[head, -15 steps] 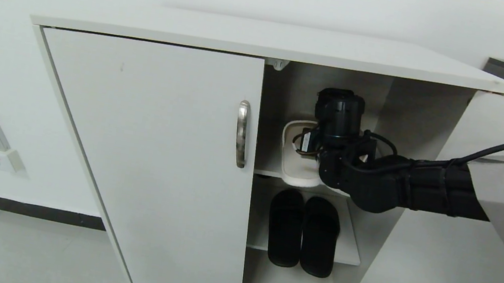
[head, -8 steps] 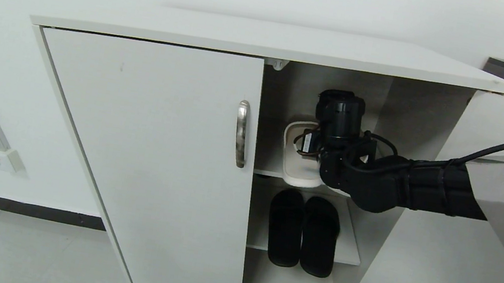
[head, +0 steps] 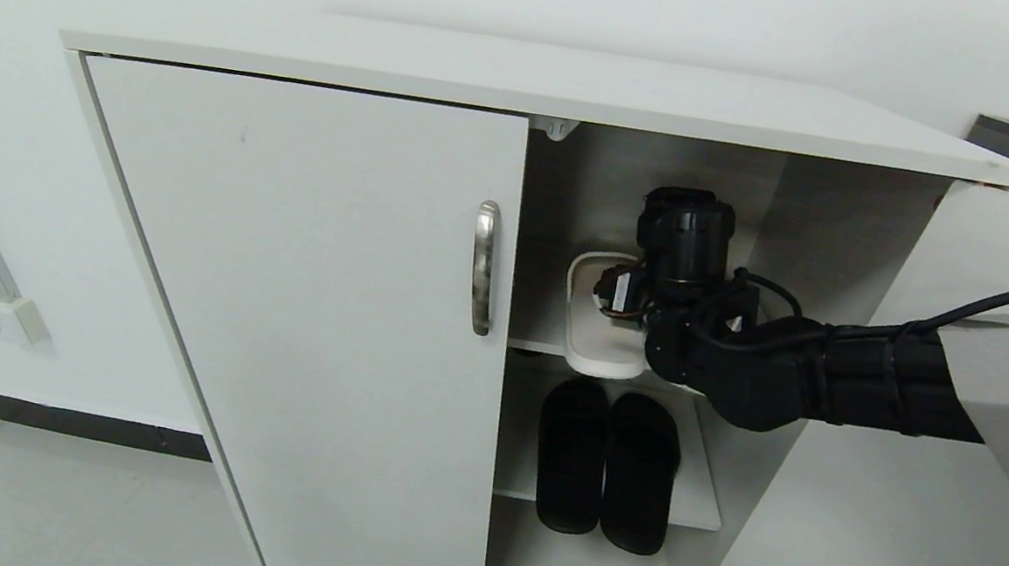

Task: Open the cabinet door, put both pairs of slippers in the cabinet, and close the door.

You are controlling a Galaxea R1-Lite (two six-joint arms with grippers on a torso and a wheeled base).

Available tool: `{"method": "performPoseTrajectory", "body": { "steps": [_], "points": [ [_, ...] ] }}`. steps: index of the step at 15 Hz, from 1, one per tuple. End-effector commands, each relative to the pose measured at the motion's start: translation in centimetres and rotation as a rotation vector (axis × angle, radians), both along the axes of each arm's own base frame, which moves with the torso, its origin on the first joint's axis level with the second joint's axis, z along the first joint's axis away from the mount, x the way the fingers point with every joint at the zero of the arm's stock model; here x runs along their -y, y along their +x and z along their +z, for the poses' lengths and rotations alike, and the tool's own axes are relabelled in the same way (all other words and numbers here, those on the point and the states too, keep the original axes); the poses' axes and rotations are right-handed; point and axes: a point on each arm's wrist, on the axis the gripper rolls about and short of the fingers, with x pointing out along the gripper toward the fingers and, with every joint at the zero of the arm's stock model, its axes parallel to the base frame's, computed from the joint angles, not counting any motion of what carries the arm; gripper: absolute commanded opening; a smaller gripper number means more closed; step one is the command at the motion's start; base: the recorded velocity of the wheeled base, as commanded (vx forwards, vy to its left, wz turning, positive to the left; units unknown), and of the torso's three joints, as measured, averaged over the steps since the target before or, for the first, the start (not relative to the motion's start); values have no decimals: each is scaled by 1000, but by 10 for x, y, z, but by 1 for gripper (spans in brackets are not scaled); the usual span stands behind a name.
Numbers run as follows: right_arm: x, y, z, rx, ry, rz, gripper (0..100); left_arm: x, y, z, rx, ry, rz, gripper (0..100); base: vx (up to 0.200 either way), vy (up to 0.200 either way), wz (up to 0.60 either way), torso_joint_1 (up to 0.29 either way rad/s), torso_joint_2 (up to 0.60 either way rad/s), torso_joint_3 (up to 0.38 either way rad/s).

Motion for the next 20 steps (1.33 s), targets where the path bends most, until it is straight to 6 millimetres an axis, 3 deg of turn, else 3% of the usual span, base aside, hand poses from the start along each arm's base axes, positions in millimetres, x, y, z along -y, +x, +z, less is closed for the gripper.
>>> {"method": "performPoseTrajectory", "body": {
  "steps": [1,5,9,12,13,20],
  "points": [
    [6,-19,13,5,6,15,100,0,0,0,0,0,1,0,0,0,0,0,0,0],
    [13,-57,28,36,28,57,100,0,0,0,0,0,1,0,0,0,0,0,0,0],
    [25,-94,22,21,23,99,100,0,0,0,0,1,-2,0,0,0,0,0,0,0],
    [29,-111,8,30,28,125,100,0,0,0,0,1,-2,0,0,0,0,0,0,0],
    [30,-113,5,31,33,126,0,0,0,0,0,1,-2,0,0,0,0,0,0,0],
    [31,-123,-12,-1,20,157,0,0,0,0,0,1,-3,0,0,0,0,0,0,0]
  ]
}}
